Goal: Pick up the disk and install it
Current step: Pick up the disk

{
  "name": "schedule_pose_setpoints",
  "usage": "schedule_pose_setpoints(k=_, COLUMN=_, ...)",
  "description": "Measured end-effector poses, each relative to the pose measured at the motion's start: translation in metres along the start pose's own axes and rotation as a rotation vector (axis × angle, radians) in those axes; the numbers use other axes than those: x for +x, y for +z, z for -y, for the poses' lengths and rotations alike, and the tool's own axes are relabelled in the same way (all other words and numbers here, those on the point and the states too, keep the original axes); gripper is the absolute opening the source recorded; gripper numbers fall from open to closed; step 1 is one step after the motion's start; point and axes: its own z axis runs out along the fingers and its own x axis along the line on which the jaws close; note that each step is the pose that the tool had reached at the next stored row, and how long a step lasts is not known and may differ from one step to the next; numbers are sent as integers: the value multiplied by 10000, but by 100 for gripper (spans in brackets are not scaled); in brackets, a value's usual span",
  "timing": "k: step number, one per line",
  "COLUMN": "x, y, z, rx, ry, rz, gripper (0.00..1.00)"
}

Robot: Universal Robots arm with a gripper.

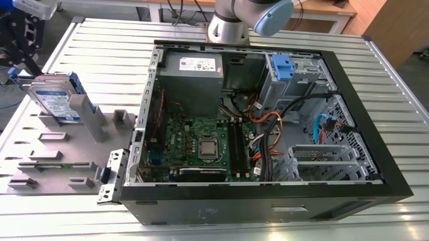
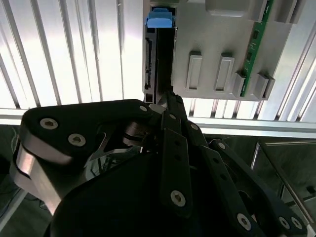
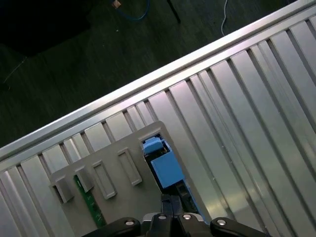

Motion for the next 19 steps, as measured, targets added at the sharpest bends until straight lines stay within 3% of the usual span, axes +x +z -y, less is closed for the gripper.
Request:
schedule_pose_setpoints(k=14, x=0, y=8, z=1, rx=-54, ry=-2535, rz=-83, gripper=11)
schedule_pose_setpoints(k=19, x=0, y=9, z=0, rx=-49, ry=-2767, rz=-63, gripper=11)
